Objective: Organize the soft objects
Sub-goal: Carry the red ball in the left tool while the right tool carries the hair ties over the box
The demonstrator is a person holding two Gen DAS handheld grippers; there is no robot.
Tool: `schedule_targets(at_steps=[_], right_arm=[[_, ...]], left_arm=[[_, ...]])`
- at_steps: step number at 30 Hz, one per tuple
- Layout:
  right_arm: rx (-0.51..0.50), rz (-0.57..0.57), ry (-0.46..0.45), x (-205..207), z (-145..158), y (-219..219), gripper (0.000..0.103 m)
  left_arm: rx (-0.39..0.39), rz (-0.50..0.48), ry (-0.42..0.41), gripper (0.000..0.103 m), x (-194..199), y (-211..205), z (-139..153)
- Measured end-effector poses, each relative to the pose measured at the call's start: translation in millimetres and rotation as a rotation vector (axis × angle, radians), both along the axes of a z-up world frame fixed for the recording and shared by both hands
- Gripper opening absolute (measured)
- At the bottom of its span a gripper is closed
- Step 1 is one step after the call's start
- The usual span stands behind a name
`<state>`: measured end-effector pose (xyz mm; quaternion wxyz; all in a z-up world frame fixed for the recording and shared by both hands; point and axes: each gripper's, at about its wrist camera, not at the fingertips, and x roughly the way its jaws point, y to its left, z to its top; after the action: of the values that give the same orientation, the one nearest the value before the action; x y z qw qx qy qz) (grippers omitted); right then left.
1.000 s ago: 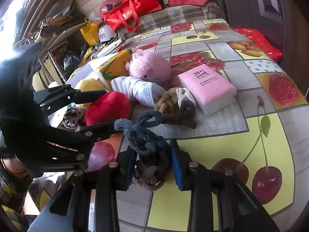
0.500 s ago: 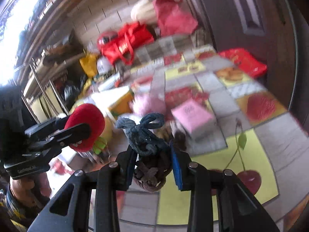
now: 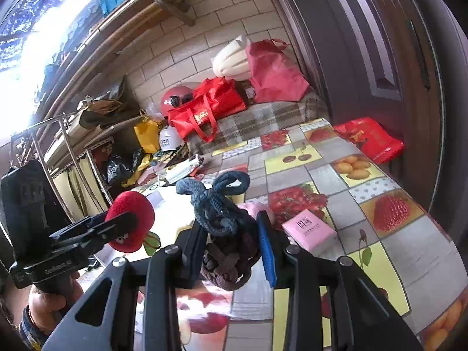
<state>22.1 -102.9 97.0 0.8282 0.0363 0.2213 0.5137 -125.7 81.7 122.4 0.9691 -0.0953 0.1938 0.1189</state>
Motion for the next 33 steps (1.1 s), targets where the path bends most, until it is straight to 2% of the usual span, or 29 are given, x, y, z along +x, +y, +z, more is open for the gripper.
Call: schedule_targets(at_steps=[18, 33], right_arm=[[-0.003, 0.026, -0.015, -8, 4, 12, 0.033], [-0.024, 0.051, -0.029, -16, 8, 27, 0.034]], left_arm=[[0.011, 0.053, -0.049, 0.056, -28, 5, 5], [-0.02, 0.132, -0.068, 0.056, -48, 33, 4]])
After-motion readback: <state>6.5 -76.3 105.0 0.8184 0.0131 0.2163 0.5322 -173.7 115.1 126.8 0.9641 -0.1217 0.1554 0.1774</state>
